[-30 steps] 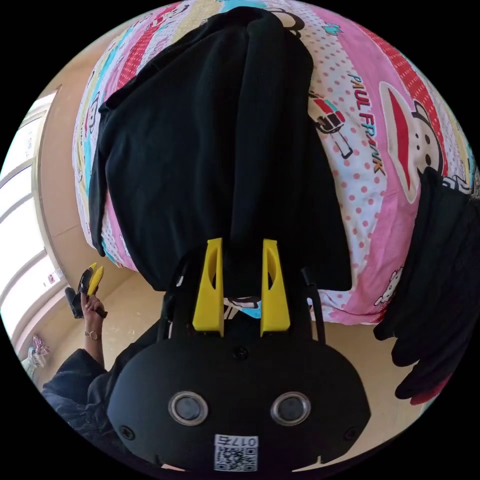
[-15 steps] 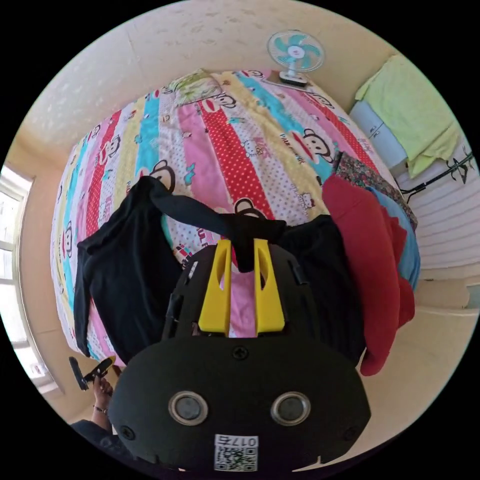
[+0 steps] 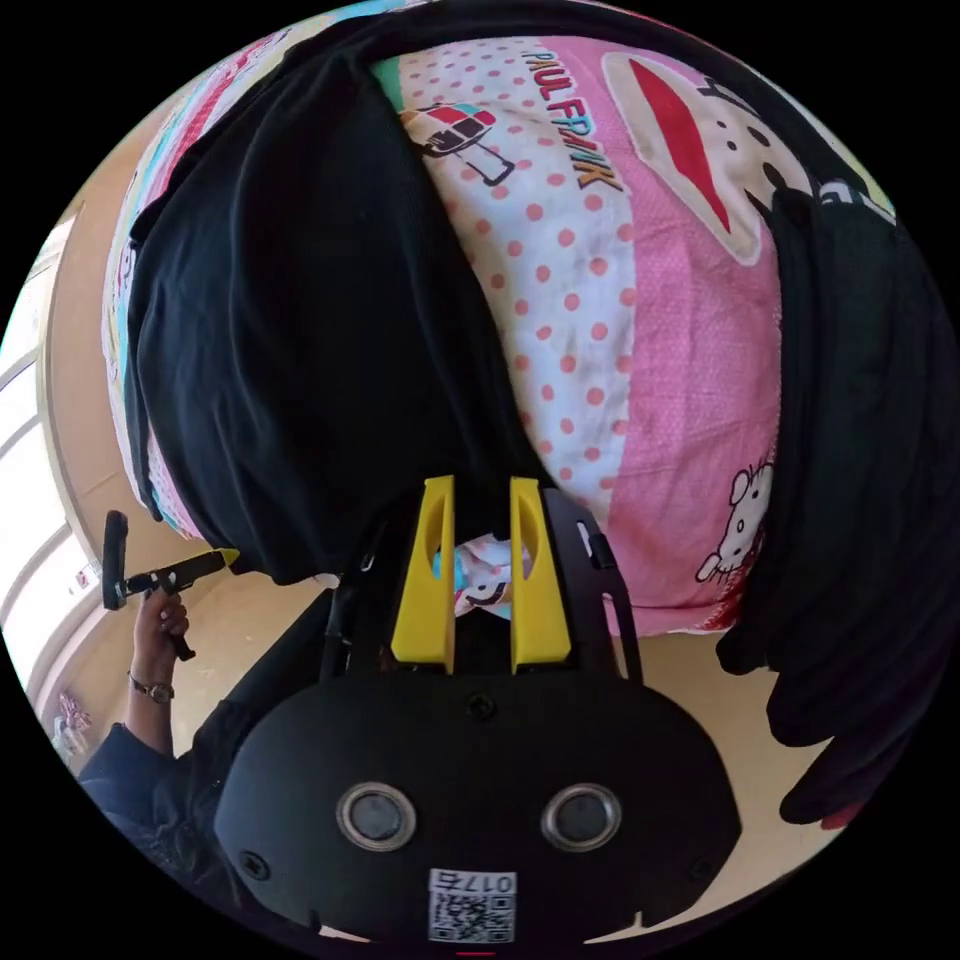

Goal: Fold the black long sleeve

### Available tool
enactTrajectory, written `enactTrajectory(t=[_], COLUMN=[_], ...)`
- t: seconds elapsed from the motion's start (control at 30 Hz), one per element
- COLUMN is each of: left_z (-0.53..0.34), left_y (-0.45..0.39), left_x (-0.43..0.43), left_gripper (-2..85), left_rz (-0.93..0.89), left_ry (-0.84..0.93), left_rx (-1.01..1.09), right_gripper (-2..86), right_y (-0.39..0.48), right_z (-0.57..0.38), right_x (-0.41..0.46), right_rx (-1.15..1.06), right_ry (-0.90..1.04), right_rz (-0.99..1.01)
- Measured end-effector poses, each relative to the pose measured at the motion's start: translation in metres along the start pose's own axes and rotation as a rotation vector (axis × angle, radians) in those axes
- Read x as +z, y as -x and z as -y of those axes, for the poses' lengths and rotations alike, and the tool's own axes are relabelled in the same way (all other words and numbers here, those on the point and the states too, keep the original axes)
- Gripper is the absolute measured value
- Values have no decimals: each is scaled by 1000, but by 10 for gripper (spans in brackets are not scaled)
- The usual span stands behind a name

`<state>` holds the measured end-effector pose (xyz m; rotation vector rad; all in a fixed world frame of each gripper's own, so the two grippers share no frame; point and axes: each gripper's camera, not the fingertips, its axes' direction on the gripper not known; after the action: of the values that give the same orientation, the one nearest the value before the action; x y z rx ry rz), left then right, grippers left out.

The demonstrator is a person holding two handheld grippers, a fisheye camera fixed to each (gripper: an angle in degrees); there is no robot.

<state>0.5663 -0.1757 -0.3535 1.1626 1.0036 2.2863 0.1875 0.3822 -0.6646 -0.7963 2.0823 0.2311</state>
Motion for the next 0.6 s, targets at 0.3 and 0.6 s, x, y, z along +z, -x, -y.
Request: enactTrajectory(t=[0.3, 0.6], left_z=[15, -31], left_y=[11, 50], left_x=[-8, 7], left_gripper=[141, 136], left_rz=[-12, -264], left_ry=[260, 163], left_rx=[-62, 4], right_gripper=[85, 85], right_y=[-19, -24], right_z=[14, -17], right_x=[3, 11], right_rx=[-25, -109], right_ry=[148, 40], right_rz=[-1, -37])
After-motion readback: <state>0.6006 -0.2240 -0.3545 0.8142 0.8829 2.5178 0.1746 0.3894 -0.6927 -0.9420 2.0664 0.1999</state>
